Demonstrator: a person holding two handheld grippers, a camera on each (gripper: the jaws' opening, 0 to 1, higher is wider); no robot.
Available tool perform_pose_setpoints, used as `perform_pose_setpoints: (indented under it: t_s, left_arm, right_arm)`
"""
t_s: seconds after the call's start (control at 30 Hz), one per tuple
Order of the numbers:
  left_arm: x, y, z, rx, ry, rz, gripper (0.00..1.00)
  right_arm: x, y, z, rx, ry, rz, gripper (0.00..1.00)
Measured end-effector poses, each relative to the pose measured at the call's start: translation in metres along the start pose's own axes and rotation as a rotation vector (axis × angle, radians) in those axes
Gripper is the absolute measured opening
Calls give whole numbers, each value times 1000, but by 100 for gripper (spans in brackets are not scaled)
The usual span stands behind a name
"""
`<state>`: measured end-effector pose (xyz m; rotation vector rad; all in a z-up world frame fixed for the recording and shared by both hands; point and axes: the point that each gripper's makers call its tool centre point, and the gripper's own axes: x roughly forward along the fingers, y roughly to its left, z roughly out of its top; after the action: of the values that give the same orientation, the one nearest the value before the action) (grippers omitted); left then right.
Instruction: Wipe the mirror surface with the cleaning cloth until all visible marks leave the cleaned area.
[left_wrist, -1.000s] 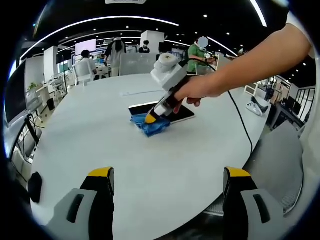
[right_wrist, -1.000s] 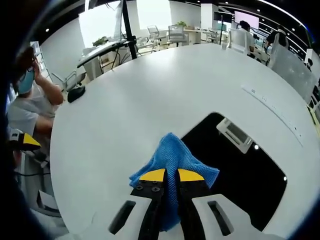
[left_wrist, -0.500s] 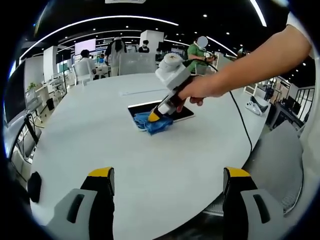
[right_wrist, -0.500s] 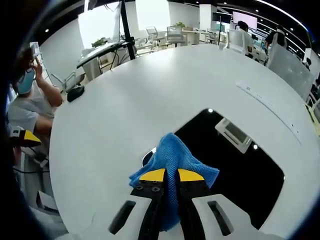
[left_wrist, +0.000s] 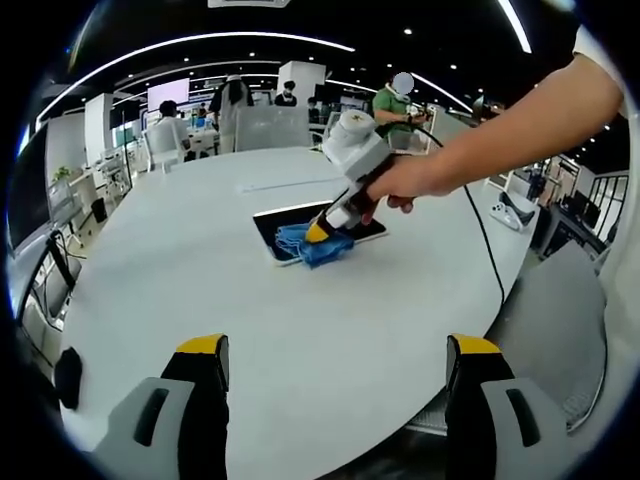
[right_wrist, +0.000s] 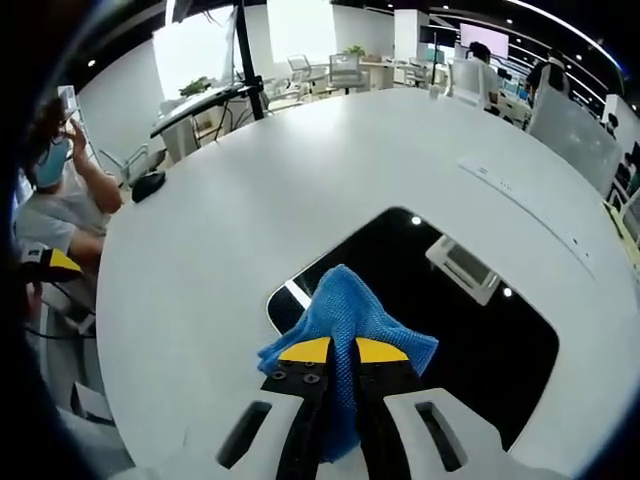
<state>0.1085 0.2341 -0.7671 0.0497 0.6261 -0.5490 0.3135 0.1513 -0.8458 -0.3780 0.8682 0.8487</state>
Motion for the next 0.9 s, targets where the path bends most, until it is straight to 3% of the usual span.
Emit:
perform_pose_setpoints:
  t_s: [0.9]
  left_arm:
    - [3, -5, 3, 11, 0, -12, 91]
  right_arm:
    - [-11, -21, -19, 11, -4, -41, 3]
